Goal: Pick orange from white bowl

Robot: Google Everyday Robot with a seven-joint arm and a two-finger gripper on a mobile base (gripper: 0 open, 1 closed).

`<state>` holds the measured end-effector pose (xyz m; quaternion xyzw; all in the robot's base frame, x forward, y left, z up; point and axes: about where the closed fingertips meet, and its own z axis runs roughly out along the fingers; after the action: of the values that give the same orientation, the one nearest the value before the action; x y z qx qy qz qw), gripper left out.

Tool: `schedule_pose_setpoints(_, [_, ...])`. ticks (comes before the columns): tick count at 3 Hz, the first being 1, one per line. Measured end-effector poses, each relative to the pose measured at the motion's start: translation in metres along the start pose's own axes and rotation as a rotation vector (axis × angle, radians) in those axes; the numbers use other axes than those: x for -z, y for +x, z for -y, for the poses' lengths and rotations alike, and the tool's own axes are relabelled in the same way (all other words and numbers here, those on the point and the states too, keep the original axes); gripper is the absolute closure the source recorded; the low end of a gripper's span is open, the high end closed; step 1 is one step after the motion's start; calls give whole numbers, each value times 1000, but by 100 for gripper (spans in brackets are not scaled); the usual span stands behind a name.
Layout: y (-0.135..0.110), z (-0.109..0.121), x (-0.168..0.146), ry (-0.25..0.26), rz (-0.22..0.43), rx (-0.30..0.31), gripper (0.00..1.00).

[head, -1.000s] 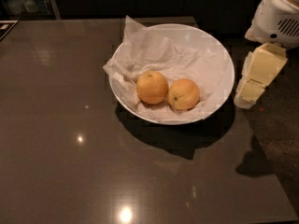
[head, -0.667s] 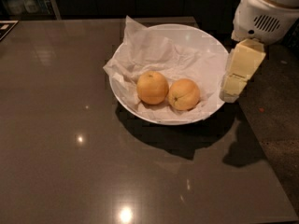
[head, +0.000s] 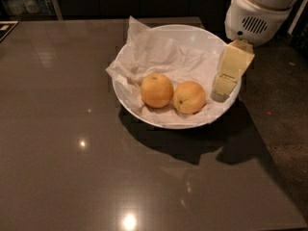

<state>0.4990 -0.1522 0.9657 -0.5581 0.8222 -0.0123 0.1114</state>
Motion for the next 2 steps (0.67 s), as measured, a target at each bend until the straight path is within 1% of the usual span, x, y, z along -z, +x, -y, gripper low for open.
schedule_pose_setpoints(1, [-15, 1, -14, -14, -29, -29, 0])
schedule_pose_setpoints(2, [-25, 1, -24, -26, -50, -58, 7])
